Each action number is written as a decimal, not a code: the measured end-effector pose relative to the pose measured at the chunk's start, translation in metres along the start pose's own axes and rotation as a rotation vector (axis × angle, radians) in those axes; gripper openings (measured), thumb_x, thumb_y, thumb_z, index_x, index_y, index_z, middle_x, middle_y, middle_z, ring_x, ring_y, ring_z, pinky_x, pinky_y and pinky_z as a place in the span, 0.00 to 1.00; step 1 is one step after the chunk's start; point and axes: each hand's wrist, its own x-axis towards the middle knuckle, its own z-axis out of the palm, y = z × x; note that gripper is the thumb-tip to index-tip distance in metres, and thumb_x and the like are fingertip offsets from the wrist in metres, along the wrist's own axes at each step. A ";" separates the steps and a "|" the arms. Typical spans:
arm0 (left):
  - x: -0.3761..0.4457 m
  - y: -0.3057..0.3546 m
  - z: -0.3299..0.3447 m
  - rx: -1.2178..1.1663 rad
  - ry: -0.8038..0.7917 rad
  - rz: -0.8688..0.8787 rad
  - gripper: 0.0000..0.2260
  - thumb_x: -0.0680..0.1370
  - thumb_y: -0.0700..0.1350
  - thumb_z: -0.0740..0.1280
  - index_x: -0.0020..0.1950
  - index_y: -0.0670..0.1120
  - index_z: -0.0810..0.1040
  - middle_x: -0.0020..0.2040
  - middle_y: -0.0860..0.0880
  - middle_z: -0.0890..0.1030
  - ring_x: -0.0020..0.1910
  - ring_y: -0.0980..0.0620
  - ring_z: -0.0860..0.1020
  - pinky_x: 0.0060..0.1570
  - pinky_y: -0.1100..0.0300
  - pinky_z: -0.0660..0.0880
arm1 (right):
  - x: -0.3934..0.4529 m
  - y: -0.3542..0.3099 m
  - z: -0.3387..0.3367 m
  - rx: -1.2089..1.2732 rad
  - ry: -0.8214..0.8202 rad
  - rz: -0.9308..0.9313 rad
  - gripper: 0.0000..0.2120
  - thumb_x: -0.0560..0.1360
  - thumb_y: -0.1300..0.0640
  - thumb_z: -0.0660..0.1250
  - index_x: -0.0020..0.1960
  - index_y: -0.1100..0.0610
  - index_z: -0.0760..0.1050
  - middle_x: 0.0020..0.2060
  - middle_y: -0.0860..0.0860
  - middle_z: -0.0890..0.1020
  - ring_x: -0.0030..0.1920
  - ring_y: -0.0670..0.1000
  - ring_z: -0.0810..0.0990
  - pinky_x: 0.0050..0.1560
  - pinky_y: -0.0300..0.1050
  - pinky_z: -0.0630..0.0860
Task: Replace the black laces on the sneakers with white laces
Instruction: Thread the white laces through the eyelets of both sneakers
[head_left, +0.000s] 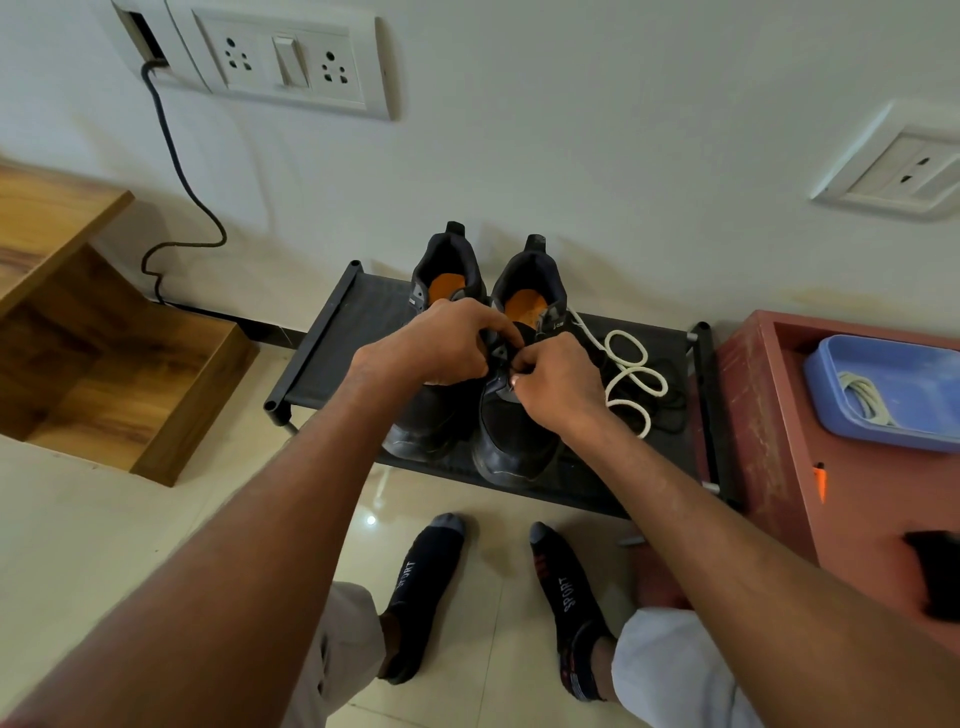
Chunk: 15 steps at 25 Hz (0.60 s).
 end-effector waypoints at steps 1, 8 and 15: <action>0.000 -0.001 0.000 -0.022 -0.013 -0.010 0.25 0.77 0.33 0.69 0.68 0.58 0.80 0.43 0.53 0.81 0.41 0.52 0.81 0.41 0.57 0.79 | -0.001 0.000 0.000 0.009 0.006 0.008 0.06 0.78 0.54 0.73 0.53 0.46 0.86 0.57 0.51 0.81 0.52 0.54 0.82 0.48 0.51 0.81; 0.007 -0.010 0.004 -0.174 -0.035 -0.107 0.22 0.77 0.33 0.71 0.63 0.53 0.69 0.53 0.41 0.83 0.47 0.44 0.86 0.49 0.45 0.85 | 0.000 -0.003 -0.002 -0.053 -0.024 -0.010 0.03 0.78 0.55 0.72 0.47 0.49 0.84 0.53 0.53 0.81 0.48 0.55 0.81 0.46 0.51 0.81; 0.004 -0.004 0.007 -0.052 -0.041 -0.119 0.09 0.75 0.42 0.78 0.52 0.44 0.80 0.44 0.46 0.86 0.43 0.50 0.85 0.47 0.56 0.83 | 0.004 -0.010 -0.027 0.194 -0.297 0.122 0.06 0.74 0.62 0.75 0.51 0.56 0.85 0.57 0.56 0.82 0.57 0.57 0.81 0.60 0.58 0.82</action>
